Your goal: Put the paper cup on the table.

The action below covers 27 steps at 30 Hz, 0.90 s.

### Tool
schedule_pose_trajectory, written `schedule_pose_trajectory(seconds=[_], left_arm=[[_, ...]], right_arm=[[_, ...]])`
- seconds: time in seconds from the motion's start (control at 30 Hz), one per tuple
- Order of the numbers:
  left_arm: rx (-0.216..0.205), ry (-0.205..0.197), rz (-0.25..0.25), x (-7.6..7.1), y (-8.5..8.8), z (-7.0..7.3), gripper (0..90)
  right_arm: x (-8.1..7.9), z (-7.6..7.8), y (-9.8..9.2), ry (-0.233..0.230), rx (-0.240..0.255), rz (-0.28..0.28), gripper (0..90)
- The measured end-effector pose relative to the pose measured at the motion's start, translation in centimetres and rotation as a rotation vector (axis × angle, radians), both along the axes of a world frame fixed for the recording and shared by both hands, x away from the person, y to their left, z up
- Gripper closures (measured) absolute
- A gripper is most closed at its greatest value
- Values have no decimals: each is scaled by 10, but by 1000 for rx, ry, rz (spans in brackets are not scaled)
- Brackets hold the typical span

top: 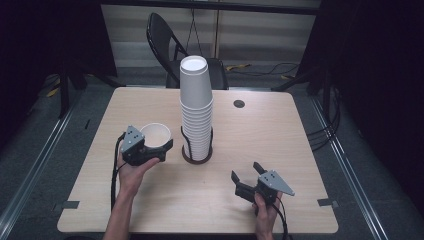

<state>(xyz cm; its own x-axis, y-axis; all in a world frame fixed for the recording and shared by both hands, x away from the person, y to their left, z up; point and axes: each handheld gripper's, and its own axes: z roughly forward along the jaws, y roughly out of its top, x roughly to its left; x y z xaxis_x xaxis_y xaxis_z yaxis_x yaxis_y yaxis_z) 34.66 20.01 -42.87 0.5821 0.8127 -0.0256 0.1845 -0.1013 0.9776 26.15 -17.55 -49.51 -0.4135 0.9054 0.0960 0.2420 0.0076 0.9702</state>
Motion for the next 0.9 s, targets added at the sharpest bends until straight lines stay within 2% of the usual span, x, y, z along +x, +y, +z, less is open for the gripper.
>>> schedule_pose_trajectory(seconds=[0.13, 0.23, 0.3, 0.37, 0.4, 0.47, 0.53, 0.6, 0.67, 0.7, 0.9], left_arm=[[-27, -10, 16, 10, 3, 4, 102], [-44, -1, 24, 18, 3, 3, 101], [-50, 21, 28, 24, 2, -1, 100], [-72, 18, 38, 31, 2, -4, 100], [-81, 34, 33, 35, 3, -5, 99], [-89, 21, 38, 41, 3, -8, 99], [-70, 43, 41, 47, 5, -11, 98], [-82, 48, 44, 52, 6, -15, 96], [-26, 48, 60, 59, 4, -20, 95], [-11, 56, 58, 63, 2, -22, 95], [-63, 99, 38, 78, 2, -40, 93]], right_arm=[[-1, 0, -2, -2, 19, 2, 133], [-1, -1, -3, -11, 33, -1, 133], [-2, -1, -4, -22, 44, -5, 133], [-3, -1, -3, -30, 38, -14, 133], [-3, -1, -3, -31, 27, -13, 133], [-3, -1, -2, -27, 23, -17, 133], [-3, -1, -2, -25, 23, -20, 133], [-3, -1, -2, -33, 20, -20, 133], [-4, -1, -1, -36, 14, -18, 133], [-4, -1, -1, -34, 13, -16, 133], [-4, -1, -1, -40, 14, -13, 133]])
